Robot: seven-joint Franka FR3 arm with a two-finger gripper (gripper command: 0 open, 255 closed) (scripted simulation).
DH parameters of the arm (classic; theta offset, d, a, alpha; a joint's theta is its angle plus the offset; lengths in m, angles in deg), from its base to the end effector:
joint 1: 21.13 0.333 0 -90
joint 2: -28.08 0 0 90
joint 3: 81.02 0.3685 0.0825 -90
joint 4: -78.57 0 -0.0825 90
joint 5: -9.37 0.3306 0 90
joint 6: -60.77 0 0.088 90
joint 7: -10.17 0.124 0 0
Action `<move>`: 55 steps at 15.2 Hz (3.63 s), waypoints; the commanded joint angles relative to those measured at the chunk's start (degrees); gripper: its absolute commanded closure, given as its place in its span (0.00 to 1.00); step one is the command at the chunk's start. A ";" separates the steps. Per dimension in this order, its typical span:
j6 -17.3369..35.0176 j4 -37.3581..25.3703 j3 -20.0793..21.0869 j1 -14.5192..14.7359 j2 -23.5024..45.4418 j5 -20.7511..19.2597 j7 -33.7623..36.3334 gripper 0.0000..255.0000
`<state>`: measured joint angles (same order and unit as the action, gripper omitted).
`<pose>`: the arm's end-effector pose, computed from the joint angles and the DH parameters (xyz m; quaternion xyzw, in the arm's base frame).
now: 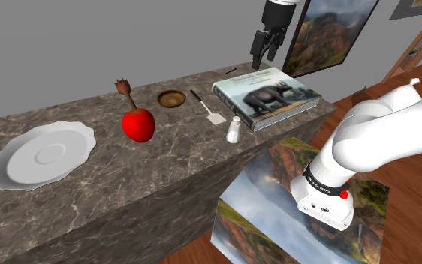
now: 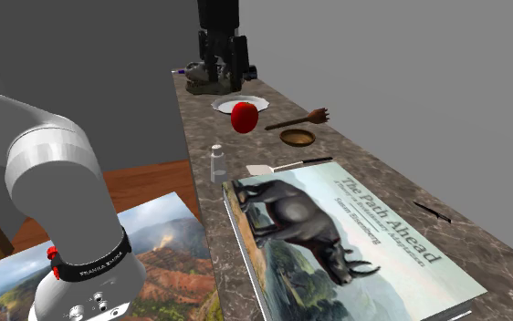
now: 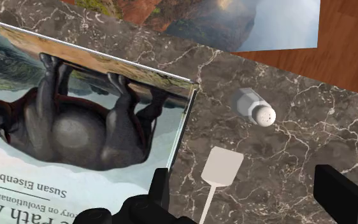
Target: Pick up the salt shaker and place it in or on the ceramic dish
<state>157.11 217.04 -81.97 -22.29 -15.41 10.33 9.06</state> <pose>0.2335 -0.0086 0.5887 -0.9998 0.0073 -0.0122 0.0137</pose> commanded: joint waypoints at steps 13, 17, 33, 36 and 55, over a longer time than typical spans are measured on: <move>15.87 12.13 3.52 5.41 11.45 4.75 -1.60 0.00; 19.54 14.30 4.07 6.18 13.79 5.54 -1.89 0.00; 24.58 17.49 4.41 6.46 15.63 6.03 -2.03 1.00; 24.57 17.49 4.41 6.46 15.62 6.02 -2.03 1.00; 11.00 9.49 3.94 6.23 10.02 5.25 -1.08 1.00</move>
<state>168.79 227.00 -78.04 -16.08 -5.20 15.59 7.89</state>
